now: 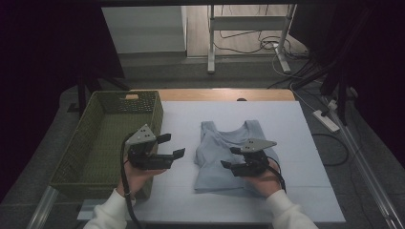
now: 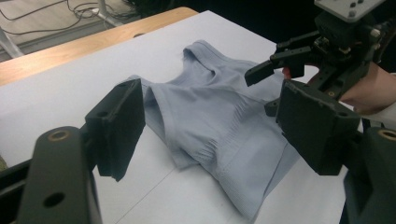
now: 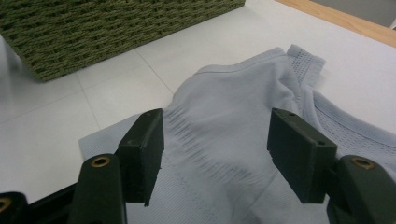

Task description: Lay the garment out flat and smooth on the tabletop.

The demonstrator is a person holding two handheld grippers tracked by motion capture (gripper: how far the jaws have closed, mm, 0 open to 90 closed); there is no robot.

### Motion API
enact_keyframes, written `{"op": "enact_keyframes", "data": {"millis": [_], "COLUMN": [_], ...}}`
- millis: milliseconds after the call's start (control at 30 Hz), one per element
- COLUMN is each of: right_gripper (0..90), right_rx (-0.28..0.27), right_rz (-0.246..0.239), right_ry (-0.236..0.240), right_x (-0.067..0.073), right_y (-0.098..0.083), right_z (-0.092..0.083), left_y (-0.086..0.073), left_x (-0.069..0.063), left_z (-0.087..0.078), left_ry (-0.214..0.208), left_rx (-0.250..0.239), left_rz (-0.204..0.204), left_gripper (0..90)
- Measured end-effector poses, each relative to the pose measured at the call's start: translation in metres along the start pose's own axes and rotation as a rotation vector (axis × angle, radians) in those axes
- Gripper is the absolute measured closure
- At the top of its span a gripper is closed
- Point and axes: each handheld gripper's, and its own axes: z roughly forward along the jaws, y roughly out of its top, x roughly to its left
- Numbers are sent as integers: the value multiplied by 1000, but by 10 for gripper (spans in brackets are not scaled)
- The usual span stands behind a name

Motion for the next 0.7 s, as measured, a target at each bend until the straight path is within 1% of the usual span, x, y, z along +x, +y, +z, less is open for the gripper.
{"op": "enact_keyframes", "data": {"millis": [100,333,533,700], "right_gripper": [358,339,335,331], "right_rx": [8,11,27,46], "right_rz": [-19,-28,-48,-67], "right_ry": [3,20,35,51], "right_x": [4,12,25,33], "right_y": [1,3,-1,-3], "right_z": [0,1,-2,3], "left_y": [0,0,0,0], "left_x": [0,0,1,-1], "left_z": [0,-1,1,2], "left_ry": [0,3,3,1], "left_rx": [0,-4,4,5], "left_rz": [-1,0,1,5], "left_gripper": [244,244,244,244]}}
